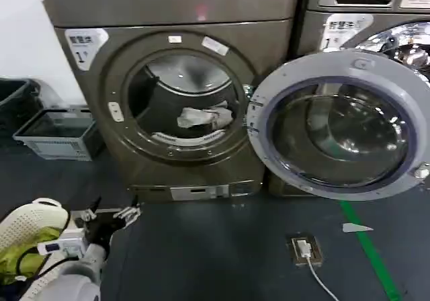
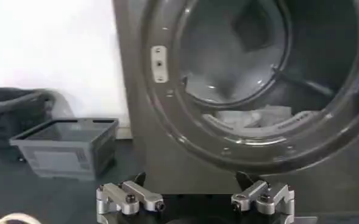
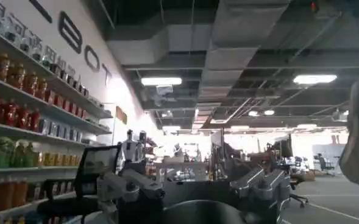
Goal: Grasp the clothes from the dryer.
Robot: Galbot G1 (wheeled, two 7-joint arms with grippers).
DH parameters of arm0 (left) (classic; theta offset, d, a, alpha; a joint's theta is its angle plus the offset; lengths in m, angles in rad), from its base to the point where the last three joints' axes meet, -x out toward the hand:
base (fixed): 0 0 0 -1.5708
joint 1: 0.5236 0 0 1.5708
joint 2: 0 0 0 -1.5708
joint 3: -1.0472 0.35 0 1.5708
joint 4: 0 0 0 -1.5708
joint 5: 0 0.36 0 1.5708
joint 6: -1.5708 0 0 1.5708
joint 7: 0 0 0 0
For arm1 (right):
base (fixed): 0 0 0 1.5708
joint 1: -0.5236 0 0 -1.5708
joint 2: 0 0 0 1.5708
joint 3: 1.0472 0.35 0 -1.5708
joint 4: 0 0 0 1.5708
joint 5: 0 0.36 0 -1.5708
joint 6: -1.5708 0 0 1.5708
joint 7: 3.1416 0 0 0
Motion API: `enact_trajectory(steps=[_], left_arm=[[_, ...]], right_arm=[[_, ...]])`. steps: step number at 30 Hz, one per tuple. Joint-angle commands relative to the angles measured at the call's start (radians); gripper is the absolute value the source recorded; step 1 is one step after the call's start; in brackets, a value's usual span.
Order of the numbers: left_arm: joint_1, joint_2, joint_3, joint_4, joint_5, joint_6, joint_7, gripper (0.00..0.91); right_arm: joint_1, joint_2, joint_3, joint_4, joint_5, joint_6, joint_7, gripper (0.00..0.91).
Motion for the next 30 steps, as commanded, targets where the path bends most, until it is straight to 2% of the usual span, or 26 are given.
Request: enact_trajectory(steps=[1,15,20,30], left_arm=[[0.001,0.000,0.000,0.000,-0.001,0.049,0.002,0.907],[0.003,-0.002,0.008,-0.003,-0.001,0.049,0.003,0.907],[0.006,-0.003,0.011,-0.008,-0.001,0.049,0.004,0.907],[0.008,-0.002,0.013,-0.020,-0.012,0.049,-0.002,0.907]], right_arm=[[0.000,0.000,0.000,0.000,0.001,0.001,0.001,0.907],[0.002,0.002,-0.003,-0.007,0.001,0.010,-0.001,0.907],[0.003,0.005,-0.009,-0.006,0.000,0.033,0.003,0.907],[0.000,0.000,0.011,0.001,0.045,0.049,0.036,0.907]])
